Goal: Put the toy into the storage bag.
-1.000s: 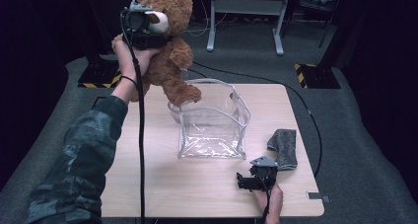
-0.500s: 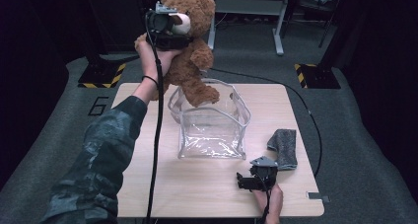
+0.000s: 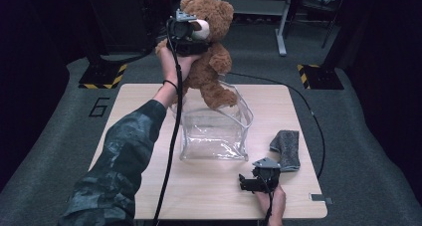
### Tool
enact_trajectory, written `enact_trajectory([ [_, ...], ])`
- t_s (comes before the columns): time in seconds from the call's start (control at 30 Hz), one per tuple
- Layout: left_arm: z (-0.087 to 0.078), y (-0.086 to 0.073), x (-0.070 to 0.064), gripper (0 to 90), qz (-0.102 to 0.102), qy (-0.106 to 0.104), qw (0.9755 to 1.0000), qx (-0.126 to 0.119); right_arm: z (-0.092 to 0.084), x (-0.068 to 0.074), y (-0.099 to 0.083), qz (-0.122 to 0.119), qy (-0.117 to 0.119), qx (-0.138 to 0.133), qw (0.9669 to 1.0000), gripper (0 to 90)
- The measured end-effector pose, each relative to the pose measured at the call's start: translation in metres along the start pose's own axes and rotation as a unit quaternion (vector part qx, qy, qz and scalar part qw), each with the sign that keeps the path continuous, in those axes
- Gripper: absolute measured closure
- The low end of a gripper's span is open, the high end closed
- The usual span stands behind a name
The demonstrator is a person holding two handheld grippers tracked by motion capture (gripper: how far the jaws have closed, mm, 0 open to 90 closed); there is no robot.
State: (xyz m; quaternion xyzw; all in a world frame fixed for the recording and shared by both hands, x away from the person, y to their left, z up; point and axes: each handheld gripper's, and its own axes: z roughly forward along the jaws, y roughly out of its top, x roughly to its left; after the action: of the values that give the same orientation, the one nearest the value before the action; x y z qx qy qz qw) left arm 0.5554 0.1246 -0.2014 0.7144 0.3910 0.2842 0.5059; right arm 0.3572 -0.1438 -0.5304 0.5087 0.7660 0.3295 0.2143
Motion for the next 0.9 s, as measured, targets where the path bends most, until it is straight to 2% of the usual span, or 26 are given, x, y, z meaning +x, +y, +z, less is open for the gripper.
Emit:
enact_trajectory([
  [0.07,0.004,-0.003,-0.002,45.3,0.000,-0.002,1.0000,-0.003,0.000,0.000,0.000,0.000,0.000,0.000,1.0000,1.9],
  [0.1,0.007,-0.005,-0.004,45.3,-0.008,-0.004,0.9999,-0.006,0.000,0.000,0.000,0.000,0.000,0.000,1.0000,1.9],
  [0.17,0.010,-0.007,-0.006,45.2,-0.011,-0.005,0.9999,-0.009,0.000,0.000,0.000,0.001,0.000,0.000,1.0000,1.9],
  [0.3,0.017,-0.011,-0.008,45.1,-0.008,-0.005,0.9999,-0.013,0.000,0.000,0.000,0.000,0.000,0.001,1.0000,2.0],
  [0.47,0.025,-0.017,-0.009,45.1,-0.014,-0.002,0.9996,-0.023,0.000,0.000,0.000,0.000,0.000,0.001,1.0000,2.0],
  [0.73,0.036,-0.032,-0.011,44.7,-0.015,0.007,0.9996,-0.024,0.000,0.000,0.000,0.000,0.000,0.000,1.0000,2.0],
  [0.9,0.043,-0.044,-0.011,44.3,-0.024,0.005,0.9995,-0.018,0.000,0.000,0.000,0.000,-0.001,0.000,1.0000,2.0],
])
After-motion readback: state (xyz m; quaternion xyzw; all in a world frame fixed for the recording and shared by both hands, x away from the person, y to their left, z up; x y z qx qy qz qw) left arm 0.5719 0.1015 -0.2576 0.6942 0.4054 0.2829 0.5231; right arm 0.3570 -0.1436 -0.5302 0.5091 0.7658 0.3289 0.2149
